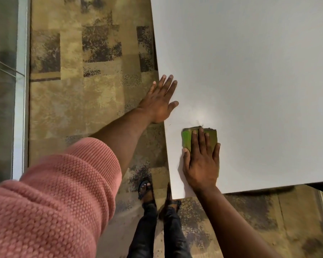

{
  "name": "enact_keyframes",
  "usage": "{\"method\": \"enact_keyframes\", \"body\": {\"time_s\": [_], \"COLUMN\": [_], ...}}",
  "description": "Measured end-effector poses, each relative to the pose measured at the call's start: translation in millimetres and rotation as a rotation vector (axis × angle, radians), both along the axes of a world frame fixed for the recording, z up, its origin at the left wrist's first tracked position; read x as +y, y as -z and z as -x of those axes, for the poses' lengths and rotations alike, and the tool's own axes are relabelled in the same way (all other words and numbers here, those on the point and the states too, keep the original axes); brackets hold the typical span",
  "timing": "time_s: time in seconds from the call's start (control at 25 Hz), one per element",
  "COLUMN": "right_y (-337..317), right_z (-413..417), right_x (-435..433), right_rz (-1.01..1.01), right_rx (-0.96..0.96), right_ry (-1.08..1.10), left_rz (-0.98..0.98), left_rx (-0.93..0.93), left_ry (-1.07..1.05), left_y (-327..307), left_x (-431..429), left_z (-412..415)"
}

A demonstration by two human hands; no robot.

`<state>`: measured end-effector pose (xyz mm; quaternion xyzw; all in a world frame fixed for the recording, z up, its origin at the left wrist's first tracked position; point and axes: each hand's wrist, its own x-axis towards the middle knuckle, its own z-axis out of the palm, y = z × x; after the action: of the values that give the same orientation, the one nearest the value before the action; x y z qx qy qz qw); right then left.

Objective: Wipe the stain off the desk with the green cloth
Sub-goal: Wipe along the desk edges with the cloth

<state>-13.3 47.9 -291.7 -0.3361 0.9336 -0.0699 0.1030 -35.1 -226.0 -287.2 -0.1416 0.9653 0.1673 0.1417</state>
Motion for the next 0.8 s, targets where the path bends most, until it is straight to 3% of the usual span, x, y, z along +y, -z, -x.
{"method": "enact_keyframes", "body": {"time_s": [0.28, 0.52, 0.8], "right_y": [1.5, -1.0, -2.7], "right_z": [3.8, -40.0, -12.9], "right_x": [-68.0, -20.9, -69.0], "right_rz": [0.049, 0.016, 0.028], "right_rx": [-0.037, -0.030, -0.060], "right_ry": [-0.066, -0.240, -0.176], "left_rz": [-0.055, -0.055, -0.041], "left_rx": [-0.013, -0.048, -0.049], "left_ry": [-0.005, -0.006, -0.005], "left_y": [0.2, -5.4, -3.5], "left_x": [-2.2, -1.3, -0.8], "left_z": [-0.3, 2.2, 3.3]}}
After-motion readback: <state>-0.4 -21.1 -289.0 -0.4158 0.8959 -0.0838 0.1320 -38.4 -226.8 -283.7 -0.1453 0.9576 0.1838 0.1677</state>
